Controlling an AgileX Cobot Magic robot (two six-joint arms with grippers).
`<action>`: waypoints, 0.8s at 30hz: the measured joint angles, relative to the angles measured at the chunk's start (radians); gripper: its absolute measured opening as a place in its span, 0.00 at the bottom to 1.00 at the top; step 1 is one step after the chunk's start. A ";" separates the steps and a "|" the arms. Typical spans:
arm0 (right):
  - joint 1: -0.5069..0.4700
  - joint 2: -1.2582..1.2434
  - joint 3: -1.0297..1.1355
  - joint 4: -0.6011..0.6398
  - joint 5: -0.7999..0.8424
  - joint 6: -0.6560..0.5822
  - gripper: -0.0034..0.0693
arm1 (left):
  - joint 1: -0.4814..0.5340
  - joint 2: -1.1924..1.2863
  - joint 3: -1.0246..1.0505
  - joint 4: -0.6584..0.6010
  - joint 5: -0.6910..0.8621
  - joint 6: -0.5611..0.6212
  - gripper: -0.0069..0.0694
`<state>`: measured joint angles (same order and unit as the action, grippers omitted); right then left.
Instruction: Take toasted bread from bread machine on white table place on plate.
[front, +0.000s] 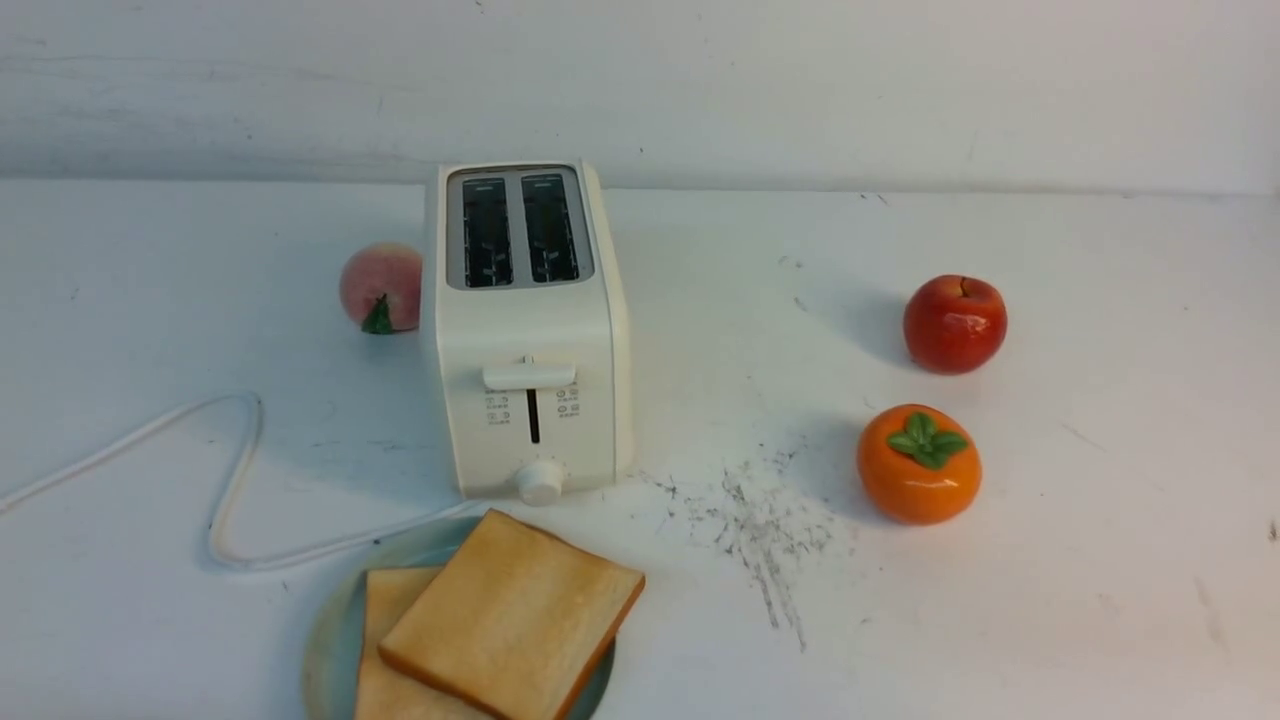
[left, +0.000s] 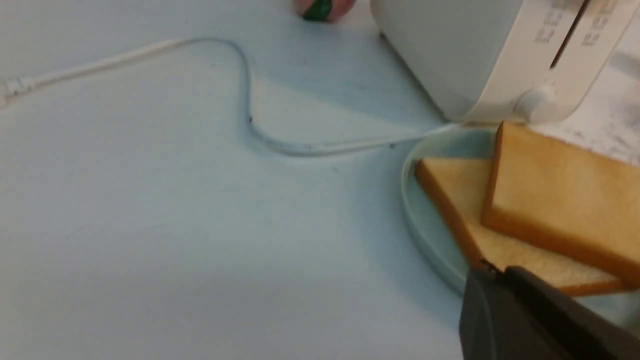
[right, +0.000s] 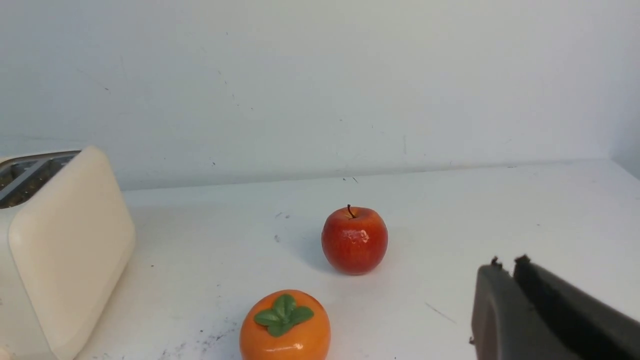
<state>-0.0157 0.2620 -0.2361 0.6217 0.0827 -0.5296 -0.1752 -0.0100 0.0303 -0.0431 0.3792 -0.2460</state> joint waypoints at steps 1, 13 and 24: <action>0.000 0.000 0.000 0.000 0.001 0.000 0.11 | 0.000 0.000 0.000 0.003 0.007 0.000 0.10; 0.000 0.000 0.000 0.000 0.001 0.000 0.13 | 0.000 0.000 0.000 0.006 0.009 0.000 0.11; 0.000 0.000 0.000 0.003 0.002 0.000 0.15 | 0.000 0.000 0.000 0.006 0.009 0.000 0.11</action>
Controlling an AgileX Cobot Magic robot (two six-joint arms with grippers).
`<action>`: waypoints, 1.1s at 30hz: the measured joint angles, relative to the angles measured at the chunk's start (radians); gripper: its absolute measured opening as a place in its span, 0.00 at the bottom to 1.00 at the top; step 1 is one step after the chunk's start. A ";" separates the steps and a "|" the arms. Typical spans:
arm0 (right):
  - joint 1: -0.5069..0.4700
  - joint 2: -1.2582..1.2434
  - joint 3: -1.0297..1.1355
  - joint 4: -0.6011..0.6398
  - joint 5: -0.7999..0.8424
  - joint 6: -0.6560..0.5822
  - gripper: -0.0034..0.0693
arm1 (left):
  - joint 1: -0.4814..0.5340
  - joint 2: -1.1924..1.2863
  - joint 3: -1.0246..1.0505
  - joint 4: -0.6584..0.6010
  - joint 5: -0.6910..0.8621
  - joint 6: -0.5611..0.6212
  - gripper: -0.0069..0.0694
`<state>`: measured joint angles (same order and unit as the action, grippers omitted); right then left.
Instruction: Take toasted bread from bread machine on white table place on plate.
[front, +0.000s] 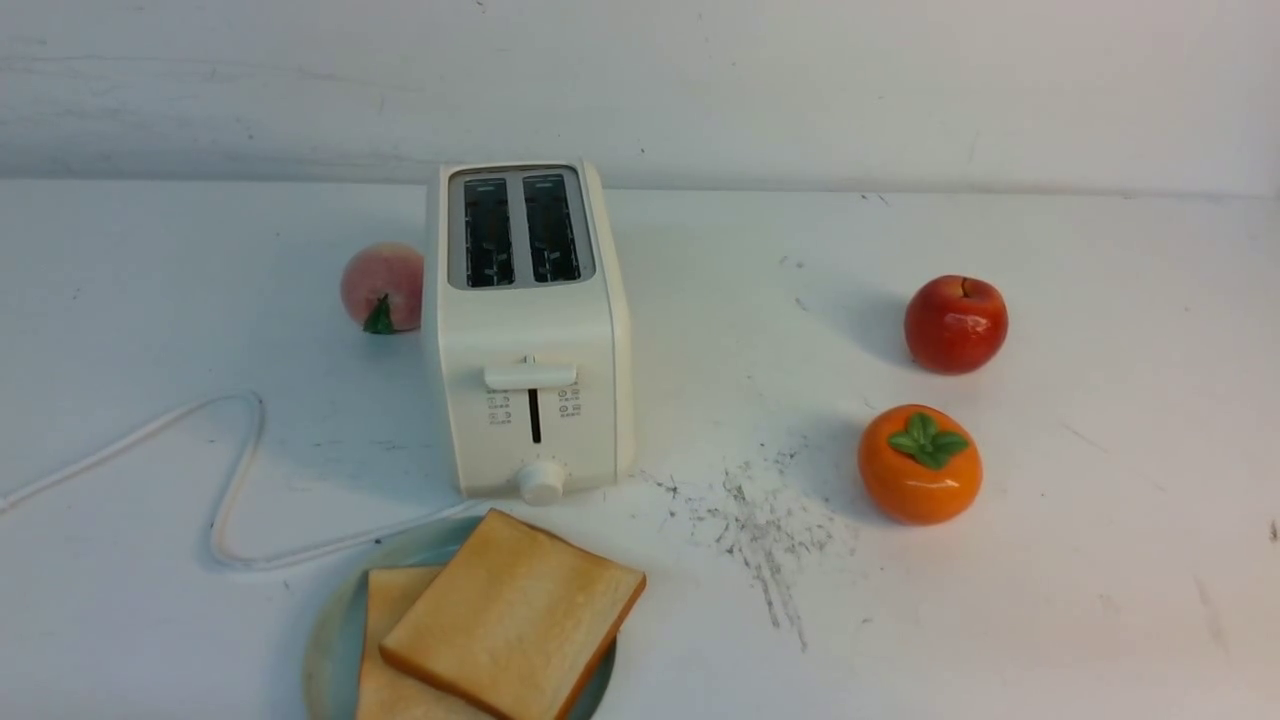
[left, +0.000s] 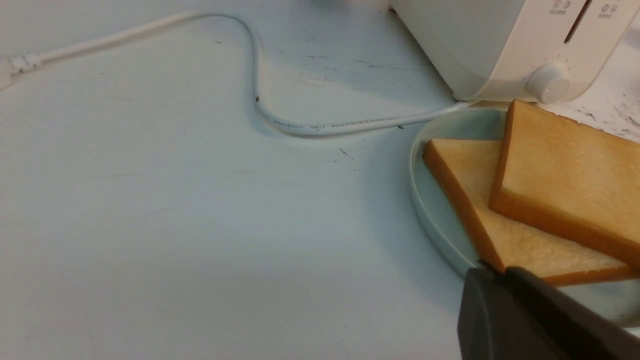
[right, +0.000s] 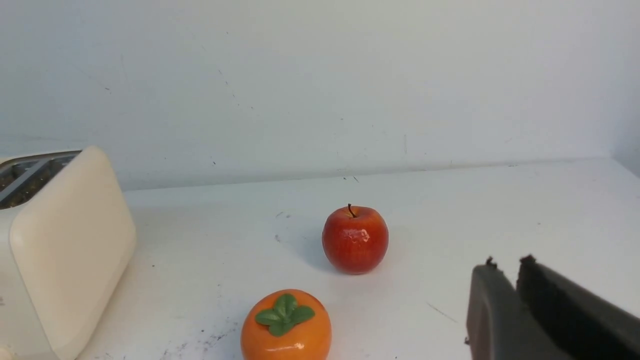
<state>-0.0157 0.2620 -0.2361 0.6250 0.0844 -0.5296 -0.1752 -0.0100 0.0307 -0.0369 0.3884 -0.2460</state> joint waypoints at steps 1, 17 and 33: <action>0.000 0.000 0.000 0.000 0.000 0.000 0.15 | 0.000 0.000 0.000 0.000 0.000 0.000 0.11; 0.001 -0.124 0.060 -0.290 0.111 0.144 0.18 | 0.000 0.000 0.000 0.000 0.001 0.000 0.11; 0.001 -0.271 0.258 -0.727 0.265 0.710 0.20 | 0.000 0.000 0.000 0.001 0.003 0.000 0.11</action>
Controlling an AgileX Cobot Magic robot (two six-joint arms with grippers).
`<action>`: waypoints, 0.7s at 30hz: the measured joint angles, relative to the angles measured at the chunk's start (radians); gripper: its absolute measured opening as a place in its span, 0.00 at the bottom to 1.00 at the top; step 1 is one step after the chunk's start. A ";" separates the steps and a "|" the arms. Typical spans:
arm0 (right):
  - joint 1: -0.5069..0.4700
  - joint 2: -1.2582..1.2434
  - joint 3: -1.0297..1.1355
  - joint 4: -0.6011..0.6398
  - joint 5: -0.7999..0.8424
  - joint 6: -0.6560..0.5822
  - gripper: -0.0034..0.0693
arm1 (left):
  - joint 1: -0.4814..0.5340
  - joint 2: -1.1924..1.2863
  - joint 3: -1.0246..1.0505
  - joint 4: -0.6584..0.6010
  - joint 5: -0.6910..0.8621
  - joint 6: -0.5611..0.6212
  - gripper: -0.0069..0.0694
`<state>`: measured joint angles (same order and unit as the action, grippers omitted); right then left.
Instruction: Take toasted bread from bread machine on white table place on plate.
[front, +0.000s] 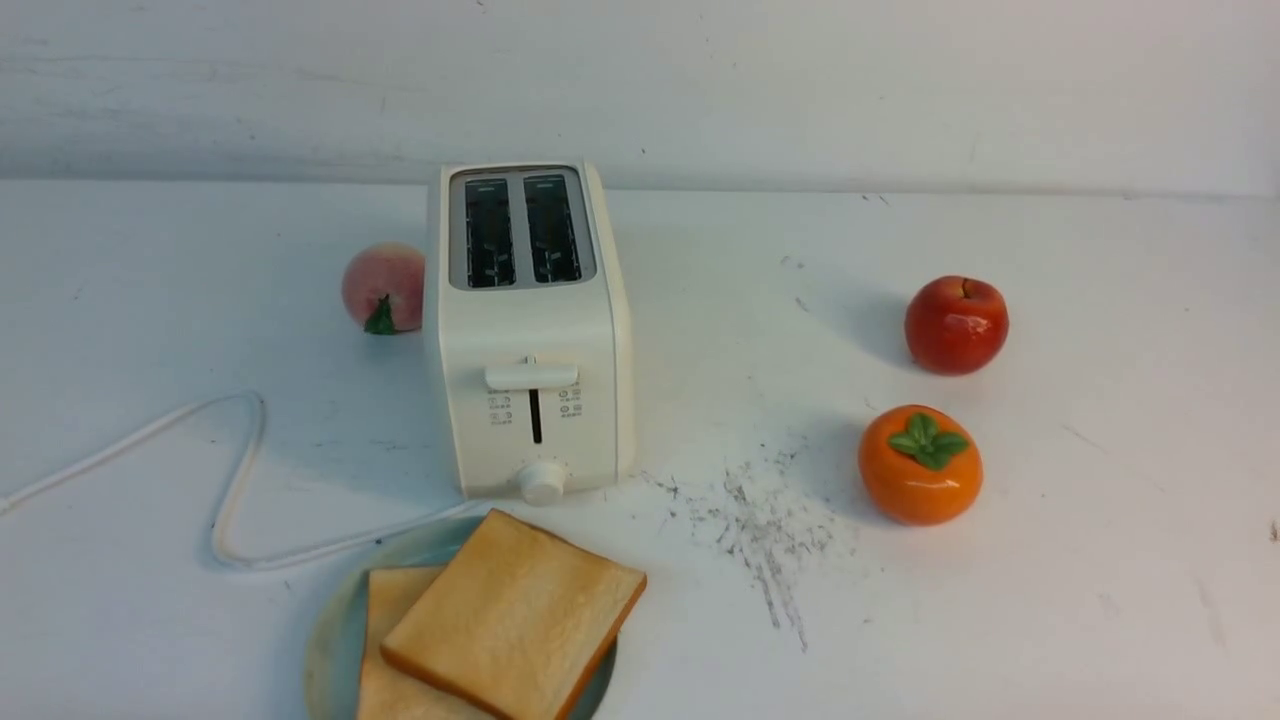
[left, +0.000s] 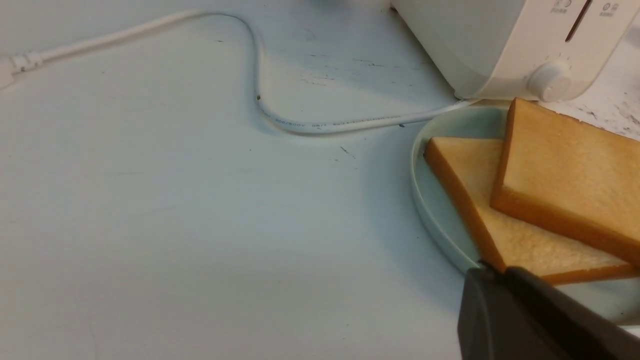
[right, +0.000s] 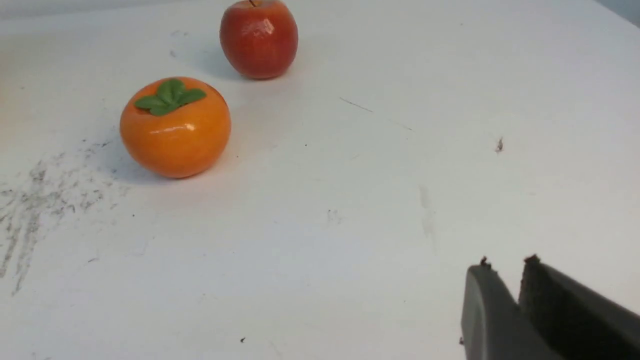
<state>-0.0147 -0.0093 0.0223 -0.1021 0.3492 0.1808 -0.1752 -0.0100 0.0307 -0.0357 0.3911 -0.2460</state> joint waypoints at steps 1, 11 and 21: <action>0.000 0.000 -0.002 0.040 0.010 -0.030 0.20 | 0.000 0.000 0.000 0.000 0.000 0.000 0.11; 0.000 0.000 -0.007 0.167 0.035 -0.254 0.22 | 0.000 0.000 0.000 0.000 0.000 0.000 0.11; 0.000 0.000 -0.007 0.169 0.035 -0.266 0.23 | 0.000 0.000 0.000 0.000 0.000 0.000 0.11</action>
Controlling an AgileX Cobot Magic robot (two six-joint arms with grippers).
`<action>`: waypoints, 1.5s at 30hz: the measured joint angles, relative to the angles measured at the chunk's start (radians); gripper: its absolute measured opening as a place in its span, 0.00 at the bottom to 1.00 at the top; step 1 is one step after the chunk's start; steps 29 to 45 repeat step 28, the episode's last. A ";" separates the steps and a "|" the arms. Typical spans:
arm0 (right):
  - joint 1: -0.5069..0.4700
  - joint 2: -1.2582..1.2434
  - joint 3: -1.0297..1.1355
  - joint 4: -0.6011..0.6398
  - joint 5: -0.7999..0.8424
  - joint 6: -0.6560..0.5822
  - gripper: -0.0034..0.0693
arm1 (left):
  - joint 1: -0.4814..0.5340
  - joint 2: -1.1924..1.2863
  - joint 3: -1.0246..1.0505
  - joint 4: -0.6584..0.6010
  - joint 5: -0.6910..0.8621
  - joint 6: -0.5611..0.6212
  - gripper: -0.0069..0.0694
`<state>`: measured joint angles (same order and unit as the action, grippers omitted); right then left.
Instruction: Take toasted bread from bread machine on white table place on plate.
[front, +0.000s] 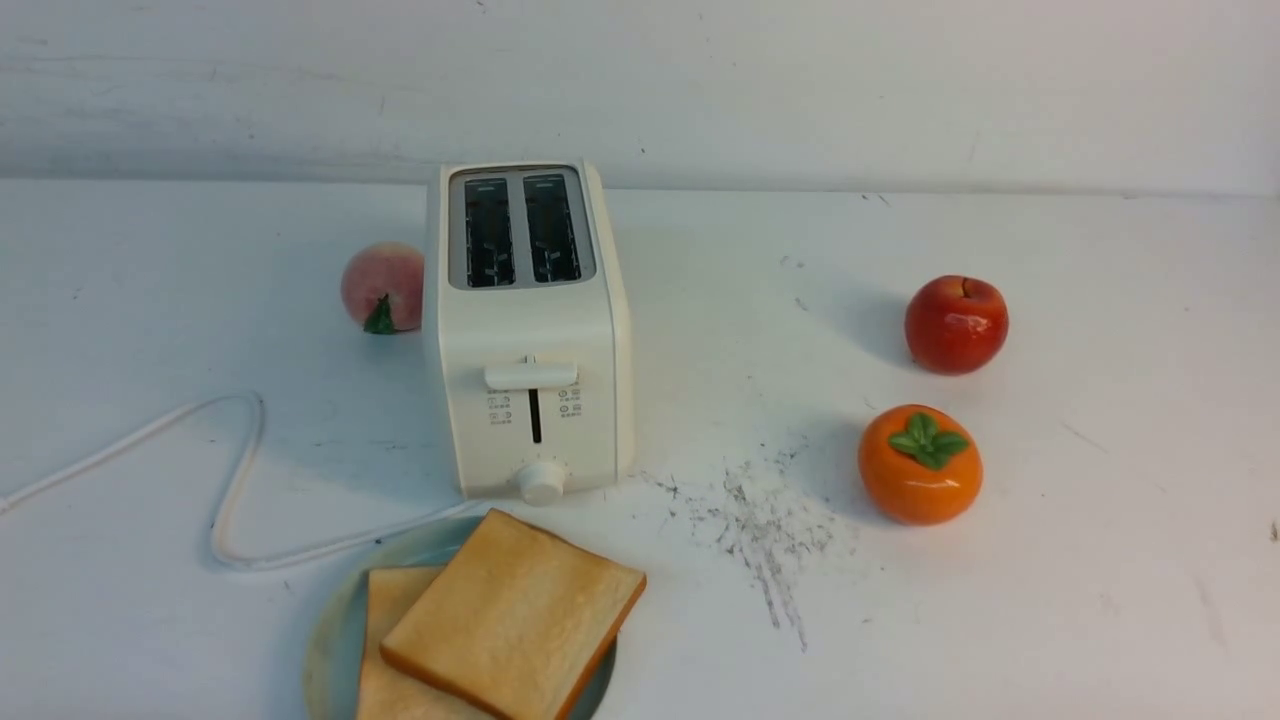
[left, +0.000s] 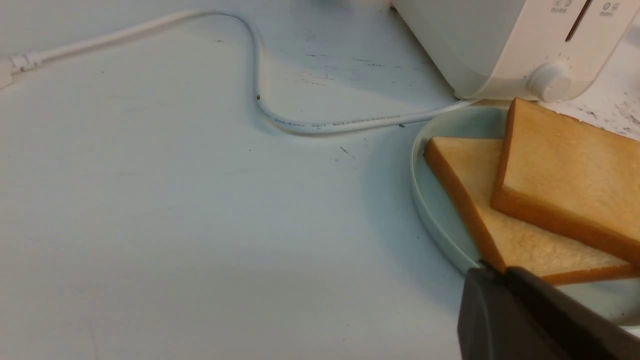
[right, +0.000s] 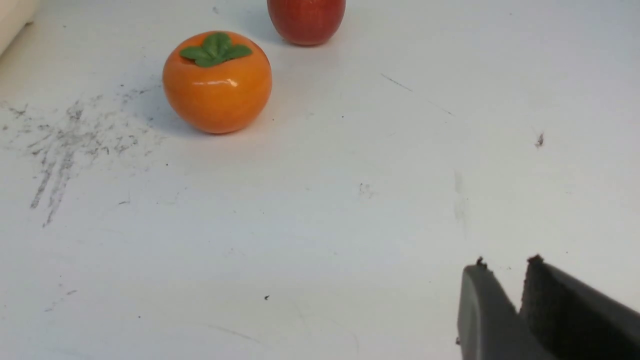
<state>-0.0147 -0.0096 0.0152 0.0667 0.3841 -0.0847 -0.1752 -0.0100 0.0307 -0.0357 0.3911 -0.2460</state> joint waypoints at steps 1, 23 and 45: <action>0.000 0.000 0.000 0.000 0.000 0.000 0.23 | 0.000 0.000 0.000 0.000 0.000 0.000 0.11; 0.000 0.000 0.000 0.001 0.000 0.000 0.27 | 0.000 0.000 0.000 0.000 0.000 0.000 0.11; 0.001 0.000 0.000 0.001 0.000 0.000 0.27 | 0.000 0.000 0.000 0.001 0.000 0.000 0.11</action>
